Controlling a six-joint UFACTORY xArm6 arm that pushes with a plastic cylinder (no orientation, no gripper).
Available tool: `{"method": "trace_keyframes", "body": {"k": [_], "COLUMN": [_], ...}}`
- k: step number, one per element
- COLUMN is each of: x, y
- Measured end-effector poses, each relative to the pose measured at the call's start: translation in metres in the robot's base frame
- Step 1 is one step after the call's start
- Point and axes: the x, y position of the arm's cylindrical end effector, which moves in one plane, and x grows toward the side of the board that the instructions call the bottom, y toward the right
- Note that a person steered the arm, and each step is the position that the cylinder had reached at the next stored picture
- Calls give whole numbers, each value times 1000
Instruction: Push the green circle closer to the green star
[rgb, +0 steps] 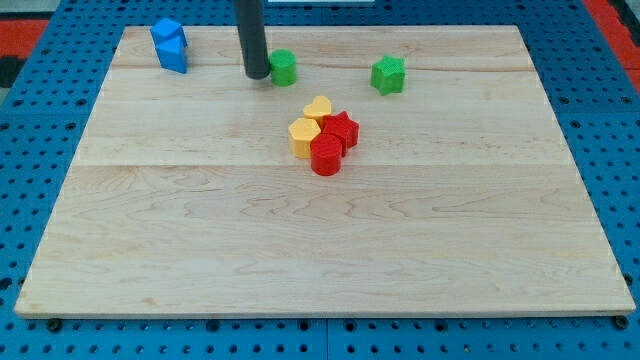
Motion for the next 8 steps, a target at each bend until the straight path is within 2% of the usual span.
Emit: {"method": "trace_keyframes", "body": {"k": [1,2,3,4,6,8], "x": [-22,-27,-17,-17,-8,13], "y": [0,32,77,97,37,45]}}
